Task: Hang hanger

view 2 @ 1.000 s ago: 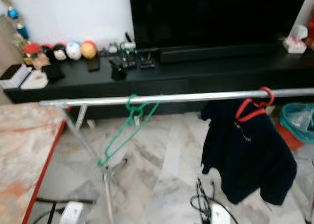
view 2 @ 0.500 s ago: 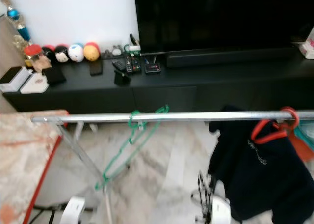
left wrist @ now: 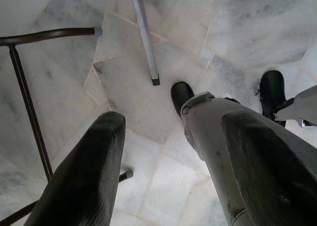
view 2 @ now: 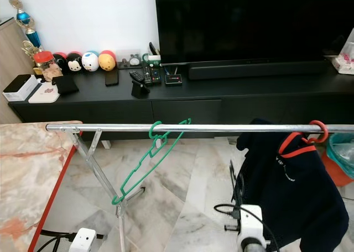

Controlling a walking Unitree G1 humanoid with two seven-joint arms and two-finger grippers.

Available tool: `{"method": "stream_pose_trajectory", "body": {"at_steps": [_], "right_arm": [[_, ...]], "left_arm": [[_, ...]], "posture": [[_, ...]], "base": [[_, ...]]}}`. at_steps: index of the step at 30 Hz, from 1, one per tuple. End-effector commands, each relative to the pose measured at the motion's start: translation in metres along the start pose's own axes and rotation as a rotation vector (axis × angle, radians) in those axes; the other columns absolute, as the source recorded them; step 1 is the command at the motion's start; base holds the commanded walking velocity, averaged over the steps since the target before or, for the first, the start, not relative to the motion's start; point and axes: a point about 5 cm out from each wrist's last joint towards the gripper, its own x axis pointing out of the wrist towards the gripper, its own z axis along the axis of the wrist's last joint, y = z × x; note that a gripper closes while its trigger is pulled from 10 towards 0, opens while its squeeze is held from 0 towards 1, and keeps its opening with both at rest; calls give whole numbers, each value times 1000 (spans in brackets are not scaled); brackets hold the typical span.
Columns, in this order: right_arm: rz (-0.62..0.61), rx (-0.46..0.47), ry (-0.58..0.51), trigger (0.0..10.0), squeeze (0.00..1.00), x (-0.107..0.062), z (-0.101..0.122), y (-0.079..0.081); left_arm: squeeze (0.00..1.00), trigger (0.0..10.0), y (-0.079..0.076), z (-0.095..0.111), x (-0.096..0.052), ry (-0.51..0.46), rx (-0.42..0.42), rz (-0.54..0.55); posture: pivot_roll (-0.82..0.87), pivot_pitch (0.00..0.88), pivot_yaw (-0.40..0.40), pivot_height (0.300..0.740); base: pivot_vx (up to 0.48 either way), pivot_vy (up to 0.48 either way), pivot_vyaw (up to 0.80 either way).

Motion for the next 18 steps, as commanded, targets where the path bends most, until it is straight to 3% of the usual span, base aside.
{"method": "stream_pose_trajectory", "body": {"at_steps": [1, 3, 8, 18], "right_arm": [[-5, -32, -101, 10000, 0, 0, 12, 9], [-12, -78, -164, 10000, 0, -1, 20, 10], [-6, -63, -225, 10000, 0, 1, 32, 11], [-42, 15, -327, 10000, 0, 22, 75, 1]], "left_arm": [[0, 10000, 2, 1, 0, 1, 12, 12], [0, 10000, 3, 1, 0, 1, 15, 12], [0, 10000, 3, 1, 0, 1, 16, 13], [0, 10000, 3, 2, 0, -1, 16, 12]], "posture": [[-96, 0, 40, 740], [-101, 0, 43, 740], [-103, 0, 46, 740], [-99, 0, 52, 740]], "base": [[0, 0, 0], [0, 0, 0], [0, 0, 0], [0, 0, 0]]}}
